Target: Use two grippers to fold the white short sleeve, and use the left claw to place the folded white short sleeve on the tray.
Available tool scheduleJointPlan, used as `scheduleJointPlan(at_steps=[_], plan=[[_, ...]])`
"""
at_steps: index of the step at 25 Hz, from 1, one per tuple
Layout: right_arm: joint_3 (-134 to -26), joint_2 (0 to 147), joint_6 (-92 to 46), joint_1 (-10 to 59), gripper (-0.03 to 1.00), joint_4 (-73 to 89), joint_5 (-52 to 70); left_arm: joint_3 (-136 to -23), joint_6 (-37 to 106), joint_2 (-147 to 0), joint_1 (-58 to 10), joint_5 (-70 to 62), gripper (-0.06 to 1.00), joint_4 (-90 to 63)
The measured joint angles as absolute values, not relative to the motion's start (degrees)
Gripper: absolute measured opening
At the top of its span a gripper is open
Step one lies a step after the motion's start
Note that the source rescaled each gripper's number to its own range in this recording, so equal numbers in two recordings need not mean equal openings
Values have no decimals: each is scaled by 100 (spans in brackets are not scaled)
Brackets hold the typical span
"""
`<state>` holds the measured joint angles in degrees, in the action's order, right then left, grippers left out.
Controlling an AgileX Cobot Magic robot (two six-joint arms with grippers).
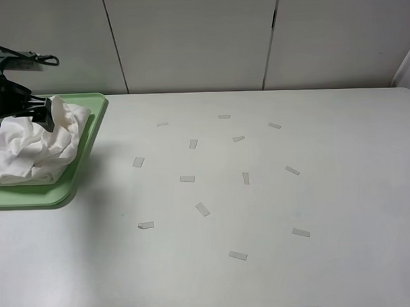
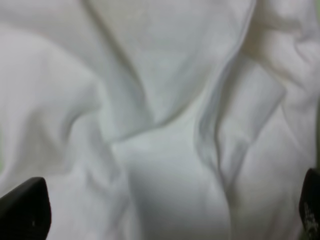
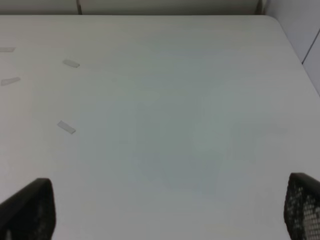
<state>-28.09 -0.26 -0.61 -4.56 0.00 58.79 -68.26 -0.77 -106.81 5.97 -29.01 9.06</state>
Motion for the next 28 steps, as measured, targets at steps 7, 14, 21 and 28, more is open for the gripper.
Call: scheduleJointPlan(at_steps=[7,14,21,28], plan=[[-2809,-26,-61,-456,100,0,5879,-6818,-77,-9482,597,-4322,100,869],[-2809,-26,-61,-456,100,0,5879,-6095,-77,-7776,597,-4750,100,733],[-2809,-26,-61,-456,100,0,5879,-5114,48,-5965,597,-5159,100,487],[-2809,-26,-61,-456,100,0,5879,-4579,315,-4430,597,-6150,100,116]])
